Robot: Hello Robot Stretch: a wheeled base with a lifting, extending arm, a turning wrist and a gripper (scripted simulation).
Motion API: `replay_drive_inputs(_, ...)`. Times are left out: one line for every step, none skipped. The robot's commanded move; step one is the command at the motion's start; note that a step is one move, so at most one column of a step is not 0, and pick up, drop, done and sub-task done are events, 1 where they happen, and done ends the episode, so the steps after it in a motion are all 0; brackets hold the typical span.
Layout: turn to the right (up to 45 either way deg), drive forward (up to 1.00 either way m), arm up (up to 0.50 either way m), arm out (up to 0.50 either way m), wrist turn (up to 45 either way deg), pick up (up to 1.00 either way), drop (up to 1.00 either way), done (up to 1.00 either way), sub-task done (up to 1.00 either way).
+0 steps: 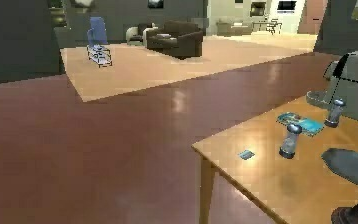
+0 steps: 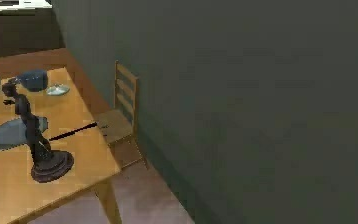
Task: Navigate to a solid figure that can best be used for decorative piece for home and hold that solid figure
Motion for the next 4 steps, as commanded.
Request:
replay_drive_inputs(-33.0,0.0,0.0,0.0,0.0,0.0,0.0,0.0,0.0)
replay_drive_inputs(0.0,0.0,0.5,0.0,0.0,0.0,0.0,0.0,0.0)
replay_drive_inputs(0.0,0.0,0.34,0.0,0.0,0.0,0.0,0.0,0.0)
replay_drive_inputs(0.0,0.0,0.0,0.4,0.0,0.0,0.0,0.0,0.0)
